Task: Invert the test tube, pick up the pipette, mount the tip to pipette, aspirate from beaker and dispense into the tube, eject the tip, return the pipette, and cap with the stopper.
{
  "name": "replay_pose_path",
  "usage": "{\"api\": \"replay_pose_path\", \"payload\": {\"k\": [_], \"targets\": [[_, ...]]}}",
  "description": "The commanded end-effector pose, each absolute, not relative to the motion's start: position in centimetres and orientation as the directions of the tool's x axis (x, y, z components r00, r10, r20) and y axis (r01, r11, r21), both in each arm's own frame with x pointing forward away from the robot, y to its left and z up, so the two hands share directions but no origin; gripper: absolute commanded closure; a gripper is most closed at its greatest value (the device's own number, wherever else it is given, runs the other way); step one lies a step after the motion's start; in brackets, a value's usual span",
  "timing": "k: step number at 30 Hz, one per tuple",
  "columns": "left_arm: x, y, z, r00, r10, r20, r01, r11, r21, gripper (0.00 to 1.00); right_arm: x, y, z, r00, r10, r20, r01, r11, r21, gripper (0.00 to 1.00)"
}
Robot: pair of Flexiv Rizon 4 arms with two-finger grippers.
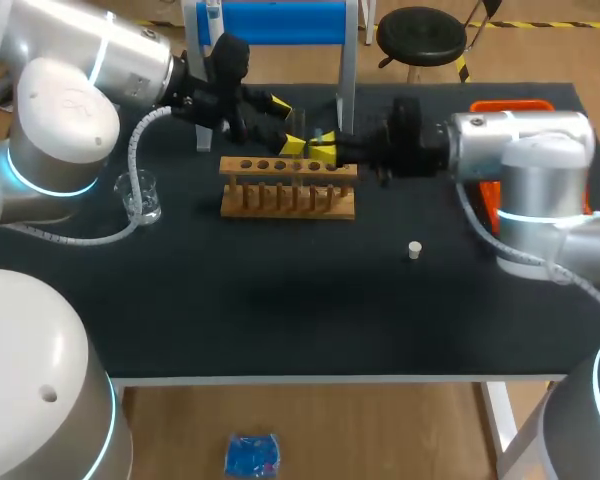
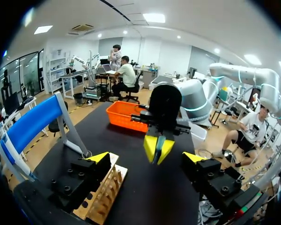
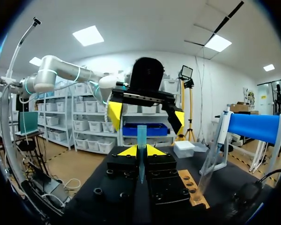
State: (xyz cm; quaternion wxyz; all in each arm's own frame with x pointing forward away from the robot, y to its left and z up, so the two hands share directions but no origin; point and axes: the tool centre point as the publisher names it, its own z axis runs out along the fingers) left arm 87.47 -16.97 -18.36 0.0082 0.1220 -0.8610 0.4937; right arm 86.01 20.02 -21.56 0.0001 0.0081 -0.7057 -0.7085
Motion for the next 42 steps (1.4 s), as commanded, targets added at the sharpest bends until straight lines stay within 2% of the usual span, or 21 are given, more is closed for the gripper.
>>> {"api": "replay_pose_path", "payload": {"k": [1,17,42], "targets": [[87.6,-16.9,-18.4,-0.971,-0.199,0.136,-0.218,0.484,-0.848,0.0,84.4,14.8,-20.6,-1.0,0.008,-0.014,-0.014,0.003,1.0,1.0],[87.6,-16.9,-18.4,-0.971,-0.199,0.136,-0.218,0.484,-0.848,0.0,82.3,8.0,-22.3,-0.999,0.023,-0.022,-0.022,0.018,1.0,1.0],[87.6,-16.9,-18.4,-0.971,-0.199,0.136,-0.218,0.484,-0.848,0.0,81.7,6.9,-23.9,-0.999,0.048,-0.025,-0.025,0.018,1.0,1.0]]}}
